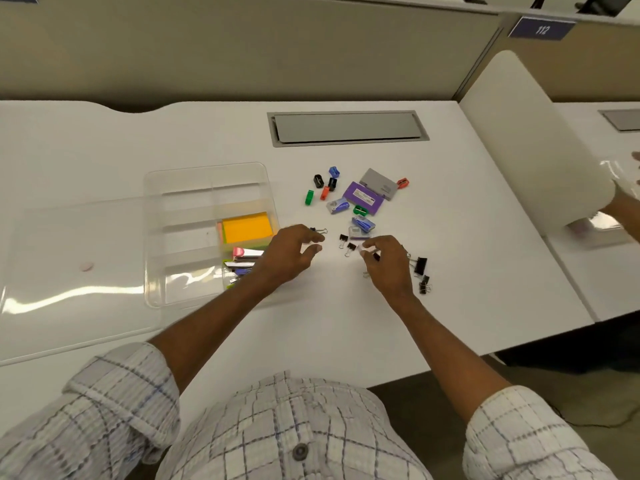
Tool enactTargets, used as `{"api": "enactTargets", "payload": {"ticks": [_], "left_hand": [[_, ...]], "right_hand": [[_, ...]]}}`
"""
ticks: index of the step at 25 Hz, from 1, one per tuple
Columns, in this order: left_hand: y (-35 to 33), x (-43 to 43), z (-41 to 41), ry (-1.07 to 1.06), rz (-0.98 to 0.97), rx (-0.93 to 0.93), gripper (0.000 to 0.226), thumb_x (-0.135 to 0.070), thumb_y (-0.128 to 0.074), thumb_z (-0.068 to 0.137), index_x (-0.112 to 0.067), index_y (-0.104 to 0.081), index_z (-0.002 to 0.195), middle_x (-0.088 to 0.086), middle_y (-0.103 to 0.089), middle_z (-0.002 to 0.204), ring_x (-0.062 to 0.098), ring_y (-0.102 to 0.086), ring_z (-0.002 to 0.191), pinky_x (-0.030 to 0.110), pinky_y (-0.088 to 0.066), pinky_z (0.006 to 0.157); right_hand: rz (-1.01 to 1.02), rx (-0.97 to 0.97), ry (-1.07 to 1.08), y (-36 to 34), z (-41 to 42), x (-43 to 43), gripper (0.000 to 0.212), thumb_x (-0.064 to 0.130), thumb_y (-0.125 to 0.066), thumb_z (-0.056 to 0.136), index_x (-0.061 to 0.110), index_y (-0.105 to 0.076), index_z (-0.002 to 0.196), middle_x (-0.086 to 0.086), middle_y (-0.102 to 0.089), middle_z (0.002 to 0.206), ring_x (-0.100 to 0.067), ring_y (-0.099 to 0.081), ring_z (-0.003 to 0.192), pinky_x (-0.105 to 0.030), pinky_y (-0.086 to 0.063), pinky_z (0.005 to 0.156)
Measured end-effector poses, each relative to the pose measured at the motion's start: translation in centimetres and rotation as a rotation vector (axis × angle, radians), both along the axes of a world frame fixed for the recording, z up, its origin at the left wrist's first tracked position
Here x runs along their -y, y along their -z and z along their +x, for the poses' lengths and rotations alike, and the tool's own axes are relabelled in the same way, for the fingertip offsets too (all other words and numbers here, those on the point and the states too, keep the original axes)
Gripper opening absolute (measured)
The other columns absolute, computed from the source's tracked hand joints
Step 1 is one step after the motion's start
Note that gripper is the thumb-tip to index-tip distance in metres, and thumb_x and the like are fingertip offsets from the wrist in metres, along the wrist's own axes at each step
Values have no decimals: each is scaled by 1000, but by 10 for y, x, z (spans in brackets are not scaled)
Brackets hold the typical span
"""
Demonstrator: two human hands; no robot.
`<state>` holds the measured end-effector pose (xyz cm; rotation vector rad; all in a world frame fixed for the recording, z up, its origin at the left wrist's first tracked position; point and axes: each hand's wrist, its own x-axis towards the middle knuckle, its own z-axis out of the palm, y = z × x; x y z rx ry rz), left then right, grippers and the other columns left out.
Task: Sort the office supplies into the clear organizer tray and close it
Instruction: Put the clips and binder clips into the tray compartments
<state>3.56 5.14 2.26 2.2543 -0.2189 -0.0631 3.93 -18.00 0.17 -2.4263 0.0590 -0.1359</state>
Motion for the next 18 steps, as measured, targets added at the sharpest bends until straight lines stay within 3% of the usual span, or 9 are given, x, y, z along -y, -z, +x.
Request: {"api": "enactTargets", "payload": {"ticks": [2,7,10,14,18], "left_hand": [[0,16,5,17,38,-19,25,-23,-66,92,-16,-71,116,3,-70,113,18,-63,102,34,-50,93],[-2,56,22,56,139,-80,31,-24,-64,94,-20,-65,124,1,-66,121,17,-59,108,28,-45,93],[-2,69,33,36,166,-89,35,-22,-63,94,-18,-61,129,2,-62,129,18,-57,116,26,-40,97],[2,94,54,54,268,-99,46,-13,-64,93,-14,-53,138,8,-53,141,23,-51,128,33,-39,107],[15,119,76,120,381,-106,60,-5,-65,90,-16,-45,145,7,-43,152,24,-41,139,36,-39,111]], "right_hand": [[-44,-40,-9,0,11,9,17,13,-69,88,13,-67,105,-4,-64,112,-19,-63,100,-18,-48,82],[-269,-217,-138,7,35,16,39,25,-72,86,13,-60,121,-7,-55,129,-25,-61,108,-39,-53,94],[-295,-187,-199,12,37,13,41,22,-73,84,14,-55,120,-8,-54,125,-25,-61,105,-39,-55,89],[-133,-124,-180,6,43,33,51,18,-76,76,15,-52,121,-5,-52,124,-24,-58,106,-39,-56,84],[-97,-96,-153,-6,54,65,57,21,-82,74,17,-52,122,-1,-51,124,-18,-60,104,-27,-56,80]]}}
